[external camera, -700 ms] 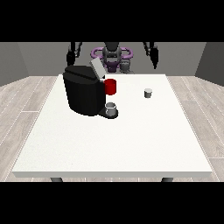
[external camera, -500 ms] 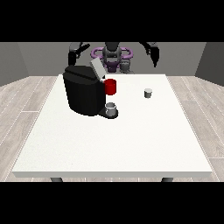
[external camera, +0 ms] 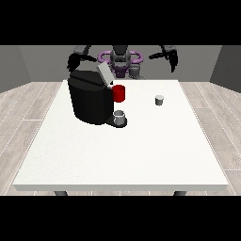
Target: Insert the coffee pod into the coffee machine and close the lid
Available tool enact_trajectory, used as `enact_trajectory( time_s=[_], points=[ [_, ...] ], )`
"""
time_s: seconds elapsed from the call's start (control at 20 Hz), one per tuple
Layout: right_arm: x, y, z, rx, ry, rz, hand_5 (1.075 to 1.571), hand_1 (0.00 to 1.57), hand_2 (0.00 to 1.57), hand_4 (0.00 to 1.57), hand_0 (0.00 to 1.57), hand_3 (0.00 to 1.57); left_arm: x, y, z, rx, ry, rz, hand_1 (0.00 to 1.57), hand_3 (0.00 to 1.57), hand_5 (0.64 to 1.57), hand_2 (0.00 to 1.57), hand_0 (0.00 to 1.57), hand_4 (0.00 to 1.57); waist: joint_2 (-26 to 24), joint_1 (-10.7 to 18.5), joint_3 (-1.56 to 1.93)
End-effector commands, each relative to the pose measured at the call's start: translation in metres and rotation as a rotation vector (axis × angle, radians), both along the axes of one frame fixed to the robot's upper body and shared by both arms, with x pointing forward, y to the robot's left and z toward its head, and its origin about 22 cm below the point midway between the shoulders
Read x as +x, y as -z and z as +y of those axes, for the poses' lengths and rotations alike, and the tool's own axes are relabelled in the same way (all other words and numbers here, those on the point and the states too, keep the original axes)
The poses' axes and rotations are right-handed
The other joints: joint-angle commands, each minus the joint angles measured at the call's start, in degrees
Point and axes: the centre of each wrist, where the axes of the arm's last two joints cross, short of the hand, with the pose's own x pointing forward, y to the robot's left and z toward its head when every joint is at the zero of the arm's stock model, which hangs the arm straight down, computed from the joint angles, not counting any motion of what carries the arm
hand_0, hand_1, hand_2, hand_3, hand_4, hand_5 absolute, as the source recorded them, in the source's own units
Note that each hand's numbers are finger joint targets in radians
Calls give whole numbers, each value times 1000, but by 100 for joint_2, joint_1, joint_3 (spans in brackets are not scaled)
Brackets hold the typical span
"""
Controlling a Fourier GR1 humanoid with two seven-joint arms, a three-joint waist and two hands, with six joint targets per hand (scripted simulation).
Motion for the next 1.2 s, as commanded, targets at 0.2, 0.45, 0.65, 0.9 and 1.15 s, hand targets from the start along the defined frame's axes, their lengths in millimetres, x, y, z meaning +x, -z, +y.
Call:
enact_trajectory(
  time_s=[0.2,0.45,0.65,0.9,1.15],
  points=[
    [10,-30,18,9,-70,-87,1571,0,0,174,0,0,34,-1,50,28,-59,90,0,0,1571,0,0,0,545,-570,-10],
    [20,-41,36,17,-100,-135,1571,0,0,192,0,0,61,-13,54,107,-86,132,0,0,1571,0,0,0,823,-676,-9],
    [26,-46,43,15,-84,-125,1571,0,0,283,0,0,73,5,31,124,-80,199,0,0,1571,0,0,0,707,-582,-8],
    [29,-22,25,0,-67,-88,1571,0,0,337,0,0,73,14,47,199,-51,225,0,0,1571,0,0,0,884,-452,-6],
    [43,-30,35,-10,-55,-88,1571,0,0,372,0,0,90,13,27,285,-47,202,0,0,1571,113,0,0,1055,-541,-8]
  ],
)
